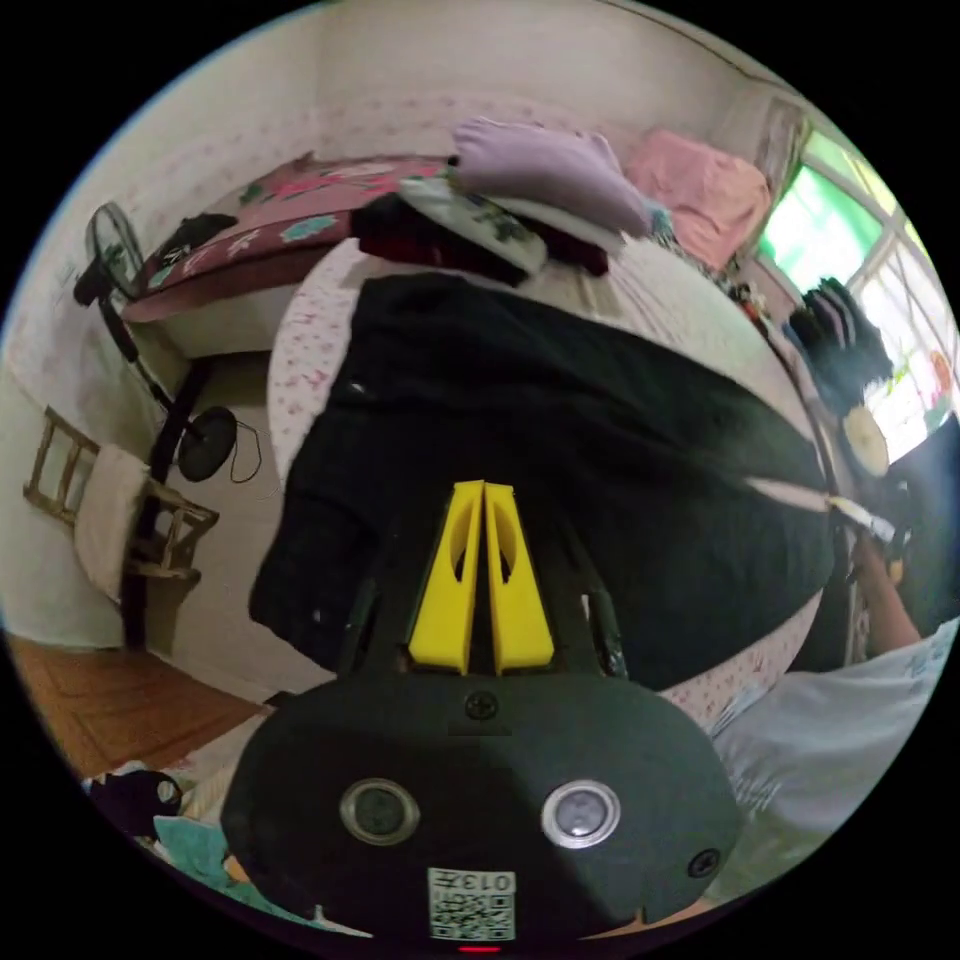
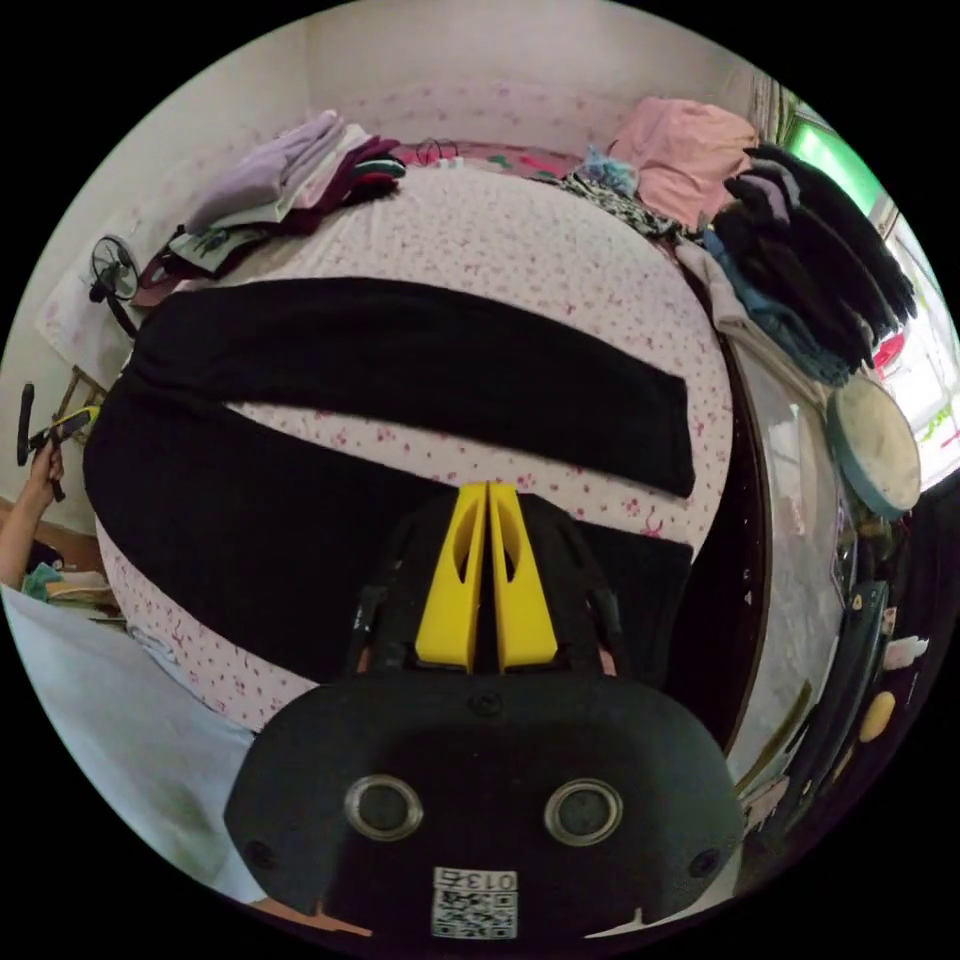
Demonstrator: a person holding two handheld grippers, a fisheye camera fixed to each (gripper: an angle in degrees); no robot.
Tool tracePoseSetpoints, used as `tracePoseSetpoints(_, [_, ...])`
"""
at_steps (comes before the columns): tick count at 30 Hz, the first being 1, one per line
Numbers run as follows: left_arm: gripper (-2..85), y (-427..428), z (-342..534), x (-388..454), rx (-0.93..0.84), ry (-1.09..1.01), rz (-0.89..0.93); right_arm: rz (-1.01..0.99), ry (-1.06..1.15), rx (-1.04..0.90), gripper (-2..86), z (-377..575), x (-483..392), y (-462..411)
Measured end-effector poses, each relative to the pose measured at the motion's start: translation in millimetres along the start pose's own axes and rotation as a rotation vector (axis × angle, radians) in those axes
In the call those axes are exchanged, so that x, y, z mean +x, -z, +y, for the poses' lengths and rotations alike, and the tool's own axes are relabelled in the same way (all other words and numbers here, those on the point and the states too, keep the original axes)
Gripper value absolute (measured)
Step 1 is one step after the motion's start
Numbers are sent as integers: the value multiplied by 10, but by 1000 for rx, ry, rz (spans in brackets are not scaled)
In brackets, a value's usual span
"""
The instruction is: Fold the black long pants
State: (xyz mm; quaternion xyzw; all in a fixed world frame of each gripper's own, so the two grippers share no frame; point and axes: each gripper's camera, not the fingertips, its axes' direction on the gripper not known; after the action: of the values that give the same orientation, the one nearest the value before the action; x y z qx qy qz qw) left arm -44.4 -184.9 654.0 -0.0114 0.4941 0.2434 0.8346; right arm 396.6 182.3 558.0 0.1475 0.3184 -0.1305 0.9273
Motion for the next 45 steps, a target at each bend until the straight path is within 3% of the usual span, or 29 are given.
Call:
tracePoseSetpoints(7, [90, 142, -923, -1066, 98, 143, 147, -146, 175, 21, 3, -903, -630, -50])
tracePoseSetpoints(13, [110, -176, -1556, -1449, -60, 137, 91, -191, 344, -10, 3, -1698, -1319, -220])
tracePoseSetpoints(17, [127, -434, -1708, -1565, -121, 111, 182, -110, 413, -85, 3, -1938, -1611, -380])
tracePoseSetpoints(20, [125, -550, -1746, -1552, -171, 59, 201, -68, 448, -152, 3, -1980, -1733, -502])
tracePoseSetpoints(31, [42, -460, -1683, -1253, -236, -13, 89, -41, 417, -94, 2, -1928, -1860, -288])
tracePoseSetpoints(35, [33, 20, -1512, -892, -96, -92, -152, 2, 440, -117, 2, -1918, -1943, -199])
tracePoseSetpoints(37, [33, 175, -1381, -888, -21, -70, -179, 22, 442, -123, 2, -1902, -1973, -163])
tracePoseSetpoints(45, [47, -301, -1148, -1176, -104, 57, -75, -34, 406, -126, 2, -1829, -1867, 6])
